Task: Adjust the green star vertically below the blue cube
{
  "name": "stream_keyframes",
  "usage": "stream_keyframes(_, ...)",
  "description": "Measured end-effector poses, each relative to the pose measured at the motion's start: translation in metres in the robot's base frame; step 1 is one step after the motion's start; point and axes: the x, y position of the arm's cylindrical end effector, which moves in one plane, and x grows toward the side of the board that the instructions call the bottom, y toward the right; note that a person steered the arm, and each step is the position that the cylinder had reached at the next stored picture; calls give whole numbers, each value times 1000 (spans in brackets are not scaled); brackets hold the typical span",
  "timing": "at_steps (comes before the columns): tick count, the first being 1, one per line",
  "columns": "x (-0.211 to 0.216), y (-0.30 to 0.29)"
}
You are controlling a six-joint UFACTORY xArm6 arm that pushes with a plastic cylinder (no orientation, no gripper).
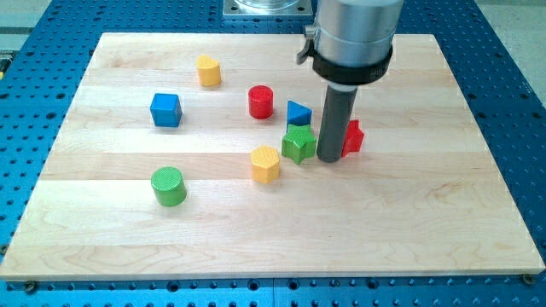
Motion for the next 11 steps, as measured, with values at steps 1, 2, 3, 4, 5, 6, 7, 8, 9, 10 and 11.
stream_keyframes(1, 3, -67)
stream_keyframes(2, 1, -110)
stream_keyframes(3, 1, -172)
stream_keyframes(4, 3, -149)
stream_keyframes(5, 40, -168)
stream_keyframes(6, 58, -186)
stream_keyframes(7, 17, -193)
stream_keyframes(8, 17, -193)
stream_keyframes(9, 11, -171)
stream_keyframes(10, -35, -151)
stream_keyframes(11, -32, -174)
